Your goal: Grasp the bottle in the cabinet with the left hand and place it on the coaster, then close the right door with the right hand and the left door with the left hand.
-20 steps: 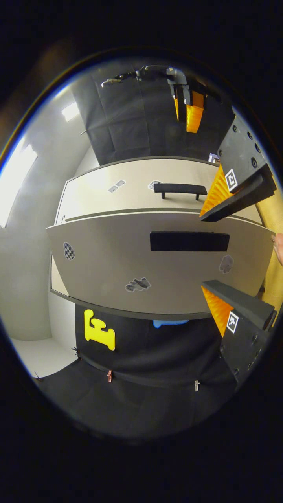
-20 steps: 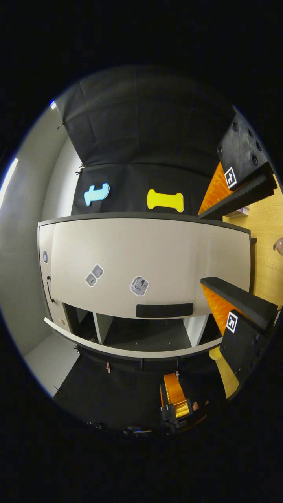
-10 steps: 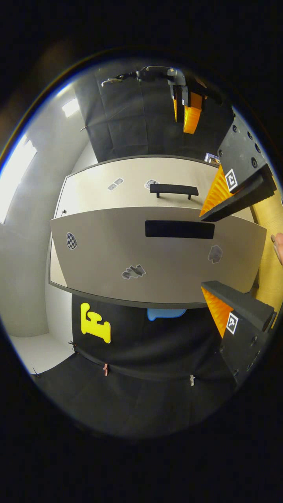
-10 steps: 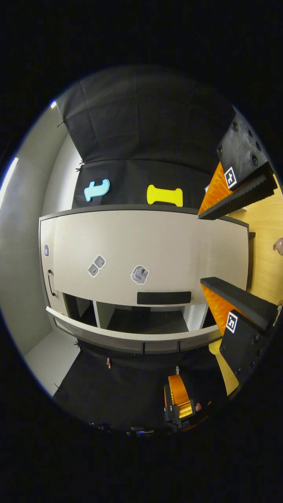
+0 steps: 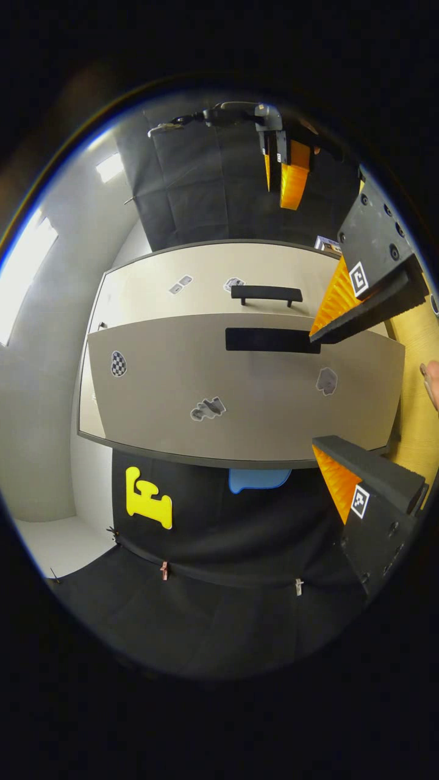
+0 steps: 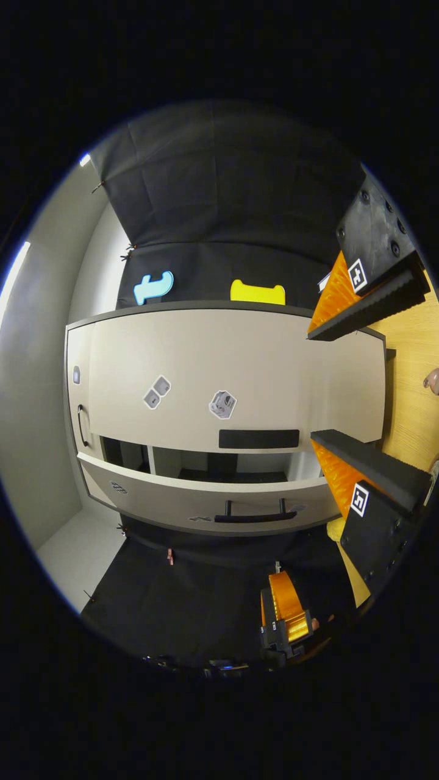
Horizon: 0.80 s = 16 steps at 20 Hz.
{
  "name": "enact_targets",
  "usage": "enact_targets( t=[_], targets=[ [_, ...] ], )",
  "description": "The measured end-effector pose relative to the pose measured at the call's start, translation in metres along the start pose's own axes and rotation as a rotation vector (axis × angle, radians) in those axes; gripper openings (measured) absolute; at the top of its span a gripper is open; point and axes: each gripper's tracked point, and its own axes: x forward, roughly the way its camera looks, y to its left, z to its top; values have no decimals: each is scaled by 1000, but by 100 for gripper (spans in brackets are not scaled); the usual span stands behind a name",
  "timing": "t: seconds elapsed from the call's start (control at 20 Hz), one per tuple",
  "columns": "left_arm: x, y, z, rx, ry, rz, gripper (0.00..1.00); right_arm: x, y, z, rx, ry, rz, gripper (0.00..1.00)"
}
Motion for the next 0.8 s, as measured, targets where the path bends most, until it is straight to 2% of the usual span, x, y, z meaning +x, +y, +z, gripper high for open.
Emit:
enact_targets(
  t=[0.25,0.65,0.8],
  targets=[
    [0,0,-2,-20,-3,-19,96,-5,2,3,-5,-8,-14,97],
    [-1,-8,3,65,-20,-34,96,-10,3,14,6,-46,-19,97],
    [-2,-15,3,51,-25,-48,96,-11,1,12,4,-37,-16,97]
  ],
)
